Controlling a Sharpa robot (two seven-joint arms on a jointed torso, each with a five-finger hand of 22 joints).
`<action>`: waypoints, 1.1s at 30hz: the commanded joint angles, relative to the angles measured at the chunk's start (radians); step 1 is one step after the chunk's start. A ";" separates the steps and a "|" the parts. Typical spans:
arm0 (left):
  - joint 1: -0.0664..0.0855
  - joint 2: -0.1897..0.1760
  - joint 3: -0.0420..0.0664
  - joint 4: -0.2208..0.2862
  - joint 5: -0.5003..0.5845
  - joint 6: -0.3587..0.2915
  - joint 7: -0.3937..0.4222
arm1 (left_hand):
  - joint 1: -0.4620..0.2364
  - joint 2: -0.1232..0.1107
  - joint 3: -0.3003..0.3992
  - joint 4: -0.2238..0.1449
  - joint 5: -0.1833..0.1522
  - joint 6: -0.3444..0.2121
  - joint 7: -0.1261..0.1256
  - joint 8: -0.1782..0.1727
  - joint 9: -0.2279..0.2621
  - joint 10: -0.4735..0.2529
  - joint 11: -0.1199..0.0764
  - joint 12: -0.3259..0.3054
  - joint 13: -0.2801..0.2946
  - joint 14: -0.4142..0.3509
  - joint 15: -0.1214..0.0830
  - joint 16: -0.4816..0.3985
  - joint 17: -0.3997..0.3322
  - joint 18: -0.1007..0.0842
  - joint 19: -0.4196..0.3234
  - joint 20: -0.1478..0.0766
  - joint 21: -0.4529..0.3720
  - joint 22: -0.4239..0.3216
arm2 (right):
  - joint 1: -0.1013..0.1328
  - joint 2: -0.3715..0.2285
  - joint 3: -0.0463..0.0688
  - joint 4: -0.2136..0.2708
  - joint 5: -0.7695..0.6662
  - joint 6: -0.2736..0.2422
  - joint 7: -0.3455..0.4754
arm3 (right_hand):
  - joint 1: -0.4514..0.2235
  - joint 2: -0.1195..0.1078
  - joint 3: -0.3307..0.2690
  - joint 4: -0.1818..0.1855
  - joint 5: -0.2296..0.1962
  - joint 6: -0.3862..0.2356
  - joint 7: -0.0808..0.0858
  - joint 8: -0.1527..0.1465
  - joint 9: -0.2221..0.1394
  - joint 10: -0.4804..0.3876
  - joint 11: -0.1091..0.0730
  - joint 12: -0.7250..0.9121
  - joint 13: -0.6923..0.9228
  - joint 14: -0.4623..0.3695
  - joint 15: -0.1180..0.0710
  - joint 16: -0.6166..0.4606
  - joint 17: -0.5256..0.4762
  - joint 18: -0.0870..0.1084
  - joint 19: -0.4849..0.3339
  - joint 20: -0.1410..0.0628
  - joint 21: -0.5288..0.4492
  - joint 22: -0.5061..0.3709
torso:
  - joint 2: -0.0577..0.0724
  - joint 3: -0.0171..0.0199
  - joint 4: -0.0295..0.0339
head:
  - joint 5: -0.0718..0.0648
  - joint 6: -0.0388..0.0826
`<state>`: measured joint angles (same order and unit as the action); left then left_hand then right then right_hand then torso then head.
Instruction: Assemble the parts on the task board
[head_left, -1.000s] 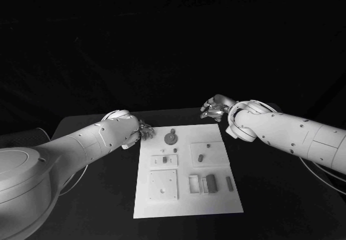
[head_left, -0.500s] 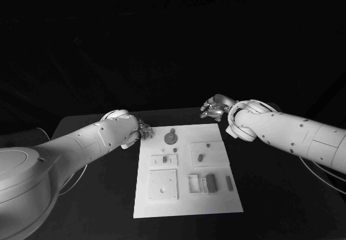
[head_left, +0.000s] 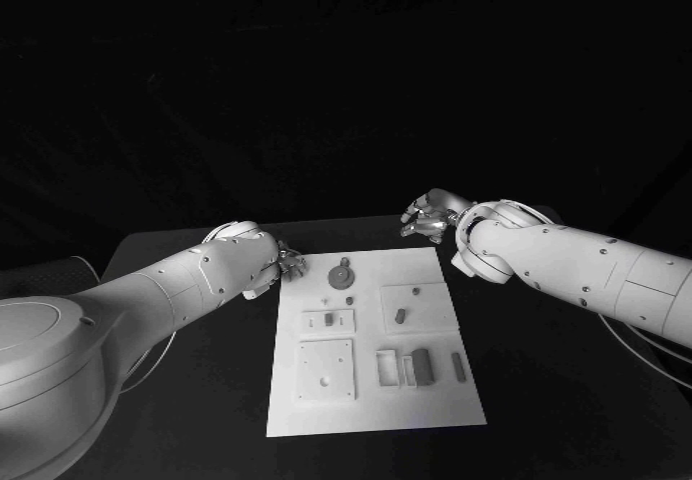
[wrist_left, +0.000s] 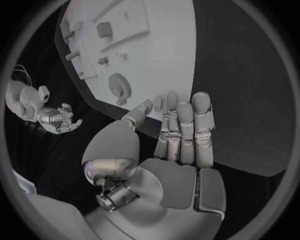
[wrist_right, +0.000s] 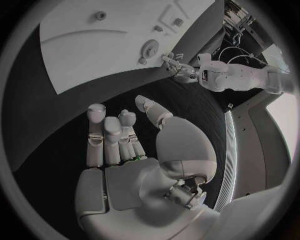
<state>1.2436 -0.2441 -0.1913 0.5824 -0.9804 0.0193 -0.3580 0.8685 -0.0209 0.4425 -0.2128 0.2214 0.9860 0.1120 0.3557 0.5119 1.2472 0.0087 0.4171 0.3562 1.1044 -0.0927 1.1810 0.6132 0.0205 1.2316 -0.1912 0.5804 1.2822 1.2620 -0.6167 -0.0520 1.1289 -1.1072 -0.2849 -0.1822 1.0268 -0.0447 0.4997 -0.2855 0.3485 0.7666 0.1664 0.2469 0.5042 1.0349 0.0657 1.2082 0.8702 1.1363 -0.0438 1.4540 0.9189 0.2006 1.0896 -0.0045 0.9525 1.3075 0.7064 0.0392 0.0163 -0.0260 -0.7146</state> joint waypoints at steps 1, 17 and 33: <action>-0.003 0.006 0.000 0.000 0.007 0.005 0.007 | 0.003 0.005 -0.002 -0.003 0.002 0.003 0.001 -0.005 -0.001 0.007 0.004 -0.004 0.001 0.002 -0.001 0.006 0.001 0.074 0.006 0.002 0.005 0.001 | 0.000 0.000 0.000 0.004 -0.005 0.006 0.004 | -0.007 0.002 0.007 -0.002 0.005 0.006 0.013 0.004 -0.001 -0.007 0.000 0.003 -0.001 -0.003 0.002 0.001 -0.001 0.061 0.003 -0.004 -0.005 0.013 | 0.001 0.0000 0.0004 | -0.001 -0.001; -0.006 0.004 0.000 -0.003 0.025 0.002 0.007 | 0.078 0.038 0.088 0.007 -0.020 0.025 -0.006 -0.004 0.008 0.024 -0.001 -0.010 0.016 0.013 -0.005 0.004 0.013 0.072 0.017 -0.001 0.005 0.012 | 0.000 -0.001 0.000 0.006 -0.005 0.006 0.004 | -0.007 0.002 0.007 -0.001 0.004 0.006 0.013 0.004 -0.001 -0.007 0.000 0.004 -0.001 -0.003 0.002 0.002 -0.001 0.061 0.003 -0.004 -0.005 0.014 | -0.001 0.0006 0.0010 | -0.004 -0.007; -0.004 -0.032 0.002 0.047 0.117 0.009 -0.013 | 0.113 0.059 0.118 -0.020 0.064 0.072 -0.027 0.013 0.036 0.071 -0.022 0.008 0.044 0.041 -0.026 0.034 0.047 0.069 0.049 -0.017 0.035 0.042 | 0.000 -0.005 0.000 0.005 -0.005 0.005 0.003 | -0.008 0.002 0.007 -0.001 0.004 0.006 0.013 0.004 -0.001 -0.007 0.000 0.004 -0.001 -0.003 0.002 0.002 -0.001 0.061 0.003 -0.004 -0.005 0.014 | -0.003 0.0012 0.0027 | -0.002 -0.011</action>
<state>1.2397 -0.2738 -0.1899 0.6205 -0.9204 0.0188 -0.3607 0.9585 0.0214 0.5491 -0.2232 0.2712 1.0510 0.0835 0.3652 0.5296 1.3097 -0.0145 0.4208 0.3992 1.1347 -0.1050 1.2121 0.6581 0.0193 1.2711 -0.2017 0.6130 1.3081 1.2620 -0.6211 -0.0521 1.1331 -1.1072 -0.2847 -0.1824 1.0268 -0.0447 0.4997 -0.2855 0.3485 0.7683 0.1646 0.2467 0.5040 1.0349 0.0657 1.2082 0.8704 1.1363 -0.0438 1.4540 0.9190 0.2006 1.0896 -0.0045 0.9525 1.3076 0.7038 0.0402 0.0181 -0.0285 -0.7251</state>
